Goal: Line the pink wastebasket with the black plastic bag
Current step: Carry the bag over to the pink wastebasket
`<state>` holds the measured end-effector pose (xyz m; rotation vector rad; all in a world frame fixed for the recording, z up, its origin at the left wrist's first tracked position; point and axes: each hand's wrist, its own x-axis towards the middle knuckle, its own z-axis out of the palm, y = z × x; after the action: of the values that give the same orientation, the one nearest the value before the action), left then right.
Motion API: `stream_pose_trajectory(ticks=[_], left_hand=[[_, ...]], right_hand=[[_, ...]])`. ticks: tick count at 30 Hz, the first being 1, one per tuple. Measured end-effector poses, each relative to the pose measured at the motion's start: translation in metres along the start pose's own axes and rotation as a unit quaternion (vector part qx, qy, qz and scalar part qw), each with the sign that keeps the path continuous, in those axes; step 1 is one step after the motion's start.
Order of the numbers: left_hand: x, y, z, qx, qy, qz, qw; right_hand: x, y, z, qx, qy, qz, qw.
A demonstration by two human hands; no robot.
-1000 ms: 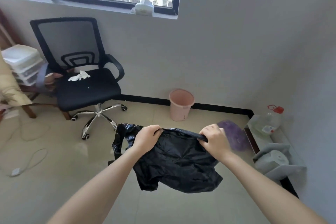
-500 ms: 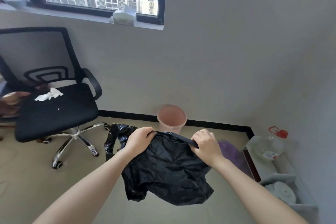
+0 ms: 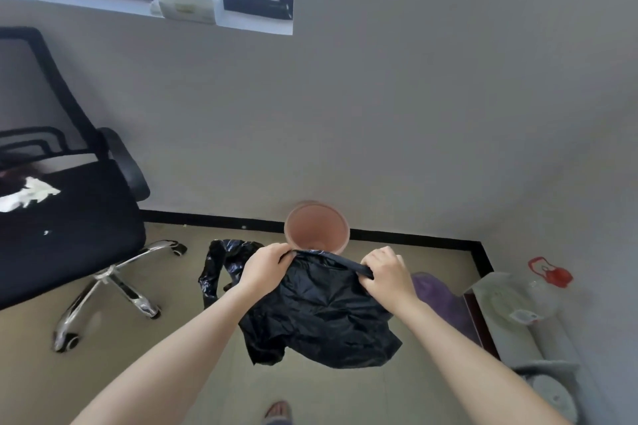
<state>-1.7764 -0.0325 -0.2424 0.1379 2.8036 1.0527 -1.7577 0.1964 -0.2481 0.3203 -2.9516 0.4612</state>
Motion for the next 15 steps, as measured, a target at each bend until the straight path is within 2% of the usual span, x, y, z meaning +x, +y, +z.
stream_pose_trajectory(ticks=[6,15], left_hand=[[0.079,0.009,0.016,0.013,-0.042,0.005,0.999],[0.139,0.004,0.063,0.064,-0.039,-0.046,0.996]], right_hand=[[0.054,0.041,0.009,-0.009,-0.069,0.069,0.995],[0.111,0.104,0.043,0.014,-0.164,0.059,0.985]])
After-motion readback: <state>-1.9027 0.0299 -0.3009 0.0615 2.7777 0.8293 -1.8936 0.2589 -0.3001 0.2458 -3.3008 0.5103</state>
